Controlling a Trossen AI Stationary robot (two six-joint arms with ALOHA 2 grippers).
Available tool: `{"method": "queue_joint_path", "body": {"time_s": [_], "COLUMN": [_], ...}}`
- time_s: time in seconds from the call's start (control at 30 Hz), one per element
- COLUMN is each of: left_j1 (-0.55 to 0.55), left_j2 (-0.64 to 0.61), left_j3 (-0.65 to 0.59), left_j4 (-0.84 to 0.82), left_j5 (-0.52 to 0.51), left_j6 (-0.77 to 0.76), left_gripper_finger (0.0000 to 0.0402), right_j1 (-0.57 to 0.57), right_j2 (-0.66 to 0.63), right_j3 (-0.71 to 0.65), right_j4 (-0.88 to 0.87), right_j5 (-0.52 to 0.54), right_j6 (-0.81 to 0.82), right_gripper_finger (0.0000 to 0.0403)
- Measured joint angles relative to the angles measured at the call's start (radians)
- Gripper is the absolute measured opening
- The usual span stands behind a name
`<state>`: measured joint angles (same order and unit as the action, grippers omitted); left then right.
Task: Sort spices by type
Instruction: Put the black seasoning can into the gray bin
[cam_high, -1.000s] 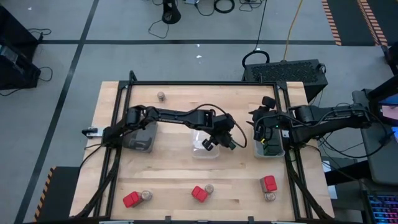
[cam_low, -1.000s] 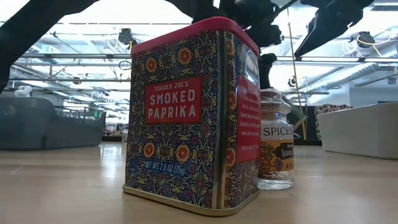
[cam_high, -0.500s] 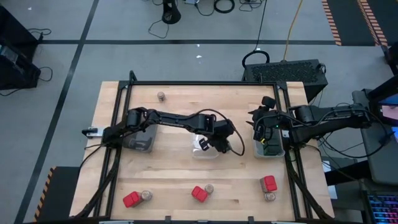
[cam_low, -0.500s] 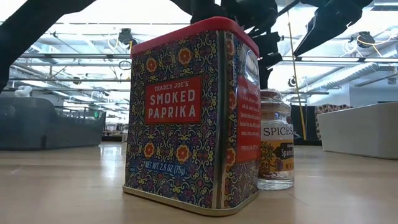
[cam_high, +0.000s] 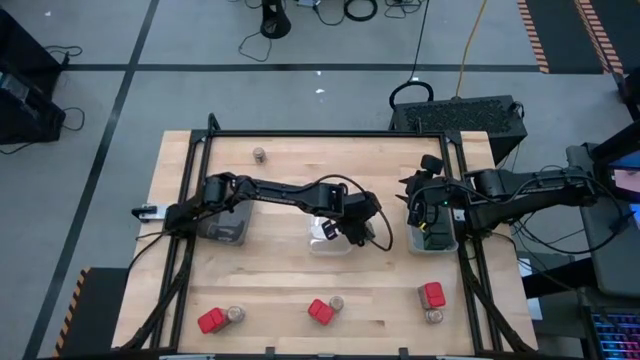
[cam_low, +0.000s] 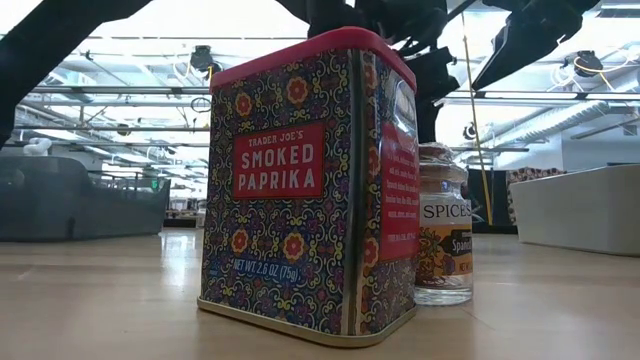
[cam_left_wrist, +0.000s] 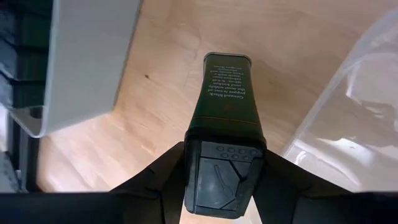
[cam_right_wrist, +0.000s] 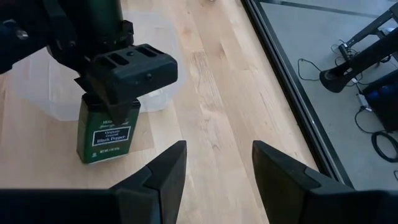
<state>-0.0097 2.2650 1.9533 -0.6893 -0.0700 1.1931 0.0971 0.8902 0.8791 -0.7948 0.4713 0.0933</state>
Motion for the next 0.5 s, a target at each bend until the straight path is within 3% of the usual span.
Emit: {"method": "queue_joint_path", "body": {"time_s": [0.17,0.5], "left_j1": [-0.002,-0.002], "left_j2": [0.0,0.0], "left_j3": [0.0,0.0], "left_j4": [0.0,0.015], "left_j5": [-0.011,-0.019], "left_j6": [0.002,0.002], "left_gripper_finger": [0.0171,0.0233], "right_j1": [0.0,0.0], "right_j2": [0.0,0.0], "right_j3": [0.0,0.0], "right_j4": [0.001,0.002], "right_j5": [0.0,0.0], "right_j6": [0.0,0.0], "right_gripper_finger": [0.0164,0.0164]}}
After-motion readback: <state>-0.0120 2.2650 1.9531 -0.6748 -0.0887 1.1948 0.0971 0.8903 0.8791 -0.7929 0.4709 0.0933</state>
